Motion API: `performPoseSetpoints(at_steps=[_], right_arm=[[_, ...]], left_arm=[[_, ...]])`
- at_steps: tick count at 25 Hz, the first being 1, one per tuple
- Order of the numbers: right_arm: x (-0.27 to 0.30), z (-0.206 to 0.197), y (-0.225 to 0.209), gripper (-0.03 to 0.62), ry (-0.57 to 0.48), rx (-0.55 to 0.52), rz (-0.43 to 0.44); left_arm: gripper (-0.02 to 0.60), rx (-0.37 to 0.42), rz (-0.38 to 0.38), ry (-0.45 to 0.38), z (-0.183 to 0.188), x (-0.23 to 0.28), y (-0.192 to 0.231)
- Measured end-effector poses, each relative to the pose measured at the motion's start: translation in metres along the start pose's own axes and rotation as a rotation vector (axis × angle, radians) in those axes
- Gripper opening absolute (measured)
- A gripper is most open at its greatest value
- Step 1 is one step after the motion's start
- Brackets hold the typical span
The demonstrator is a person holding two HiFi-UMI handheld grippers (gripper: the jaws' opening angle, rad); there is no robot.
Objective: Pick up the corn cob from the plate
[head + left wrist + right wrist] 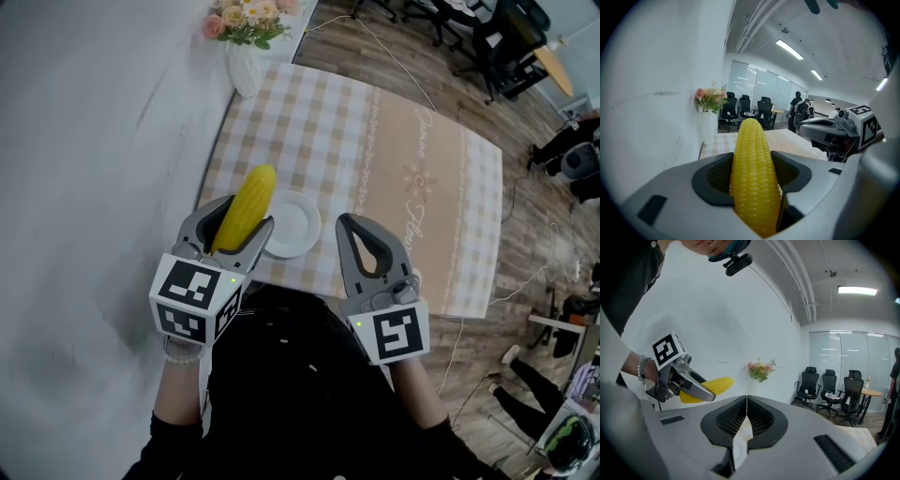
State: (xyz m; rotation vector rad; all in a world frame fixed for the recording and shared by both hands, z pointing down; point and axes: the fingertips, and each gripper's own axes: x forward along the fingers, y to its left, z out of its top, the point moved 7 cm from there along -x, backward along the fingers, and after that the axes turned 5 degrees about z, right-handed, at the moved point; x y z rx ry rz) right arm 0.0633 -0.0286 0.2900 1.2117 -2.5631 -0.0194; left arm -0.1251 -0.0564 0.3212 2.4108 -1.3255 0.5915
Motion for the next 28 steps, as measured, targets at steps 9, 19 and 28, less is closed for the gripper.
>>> performPoseSetpoints(at_steps=[9,19,28], right_arm=[[0.0022,-0.0017,-0.0023,0.042,0.015,0.009,0.000],[0.0095,-0.0008,-0.0034,0.042,0.009,0.005,0.006],[0.0089,0.0000,-0.0057,0.043,0.013,0.003,0.007]], left_arm=[[0.253,-0.001,-0.004,0.005,0.0016,0.0040,0.0009],[0.253,0.002,-0.005,0.012,0.0013,0.0061,0.0036],[0.253,0.004,-0.008,0.015,0.0033,0.0074,0.0026]])
